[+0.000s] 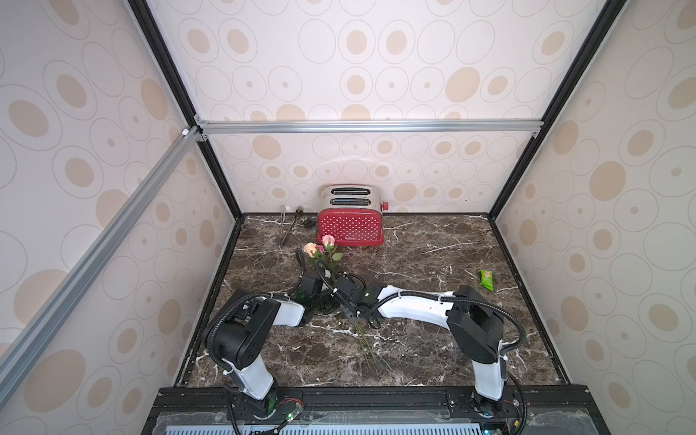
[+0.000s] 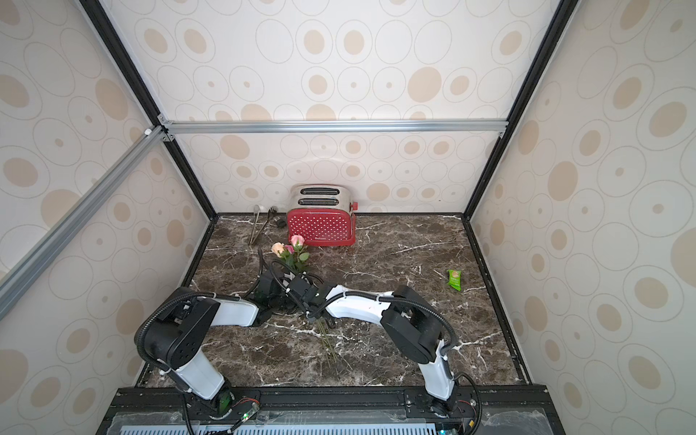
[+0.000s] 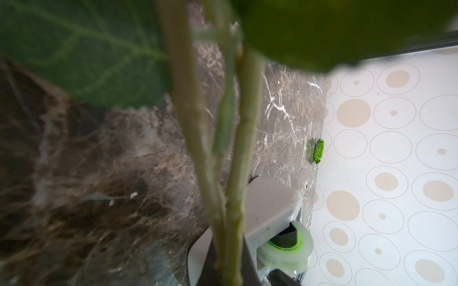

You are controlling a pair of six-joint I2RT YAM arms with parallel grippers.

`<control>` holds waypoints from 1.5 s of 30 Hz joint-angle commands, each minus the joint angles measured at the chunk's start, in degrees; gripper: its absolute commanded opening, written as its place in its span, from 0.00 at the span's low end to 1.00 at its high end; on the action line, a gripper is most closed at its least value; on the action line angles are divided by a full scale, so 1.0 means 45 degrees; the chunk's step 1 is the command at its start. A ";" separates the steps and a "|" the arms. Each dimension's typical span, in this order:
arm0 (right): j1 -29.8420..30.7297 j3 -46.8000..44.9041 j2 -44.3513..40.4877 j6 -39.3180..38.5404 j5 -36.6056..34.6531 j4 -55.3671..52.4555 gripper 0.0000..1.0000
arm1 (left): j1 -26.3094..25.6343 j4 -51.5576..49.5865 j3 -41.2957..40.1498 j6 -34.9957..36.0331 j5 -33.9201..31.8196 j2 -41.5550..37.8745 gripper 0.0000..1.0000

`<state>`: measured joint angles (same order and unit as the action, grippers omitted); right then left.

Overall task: Wrap bouquets with tape
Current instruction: Tear off the tape using the Tape Cutter.

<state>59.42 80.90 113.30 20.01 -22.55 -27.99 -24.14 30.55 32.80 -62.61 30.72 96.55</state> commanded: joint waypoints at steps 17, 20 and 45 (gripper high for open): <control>0.0119 0.0257 -0.0177 -0.0320 -0.0316 -0.0497 0.38 | 0.0040 0.0006 -0.0068 0.0139 0.0113 -0.0053 0.00; 0.0117 0.0595 -0.0808 -0.0461 -0.0494 -0.0715 0.39 | 0.0042 -0.0366 0.0065 0.0270 0.0054 -0.0252 0.00; -0.4446 -0.4280 -0.6624 0.2735 1.1886 0.5148 0.48 | 0.0164 -0.1264 0.2867 0.1523 0.0692 -0.2501 0.00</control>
<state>40.62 63.46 84.86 27.42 19.84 -12.75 -23.83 23.29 42.78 -57.30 32.40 86.13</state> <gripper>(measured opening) 0.495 0.068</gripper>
